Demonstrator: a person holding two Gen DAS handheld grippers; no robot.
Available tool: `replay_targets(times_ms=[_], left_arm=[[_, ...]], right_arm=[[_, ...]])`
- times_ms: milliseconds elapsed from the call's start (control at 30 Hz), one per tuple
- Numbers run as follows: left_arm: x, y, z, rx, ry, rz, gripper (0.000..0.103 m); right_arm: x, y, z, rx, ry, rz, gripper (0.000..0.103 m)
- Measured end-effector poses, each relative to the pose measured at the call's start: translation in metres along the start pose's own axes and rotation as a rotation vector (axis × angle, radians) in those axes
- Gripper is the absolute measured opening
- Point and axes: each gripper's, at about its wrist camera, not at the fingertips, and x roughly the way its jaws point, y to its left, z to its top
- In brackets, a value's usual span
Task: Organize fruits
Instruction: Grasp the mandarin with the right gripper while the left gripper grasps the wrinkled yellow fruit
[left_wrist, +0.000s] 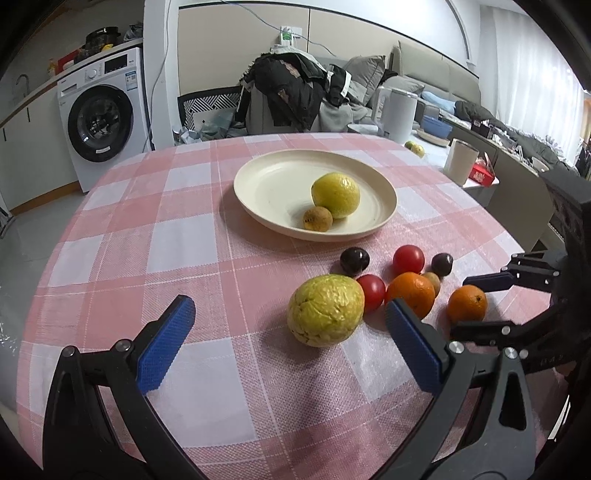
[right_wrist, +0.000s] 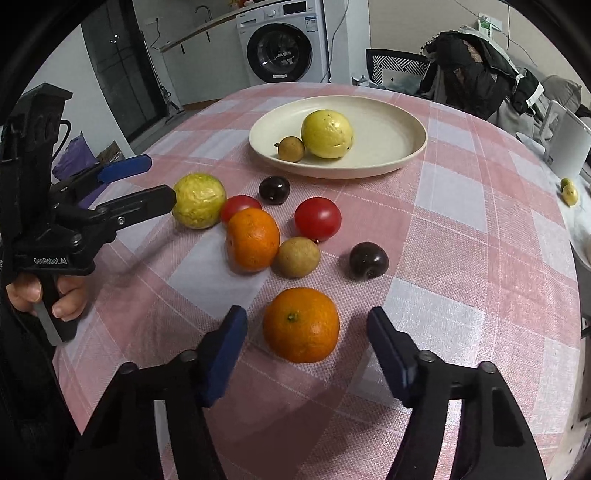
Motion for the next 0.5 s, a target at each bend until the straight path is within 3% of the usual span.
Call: replay_targets(times_ms=[133,300,500], left_arm=[[0.005,-0.002,-0.002,0.006,0.015,0.001,0.102],[0.009,-0.002,-0.002,0.009,0.026,-0.009,0.102],[0.015,-0.002,-0.002,0.000,0.044,-0.019,0.101]], right_arm=[[0.000,0.000,-0.001,-0.010,0.001,-0.015,0.049],[-0.003,-0.001,-0.001,-0.010,-0.007,-0.002,0.040],[-0.008,-0.004,0.000,0.001,-0.033,-0.004,0.039]])
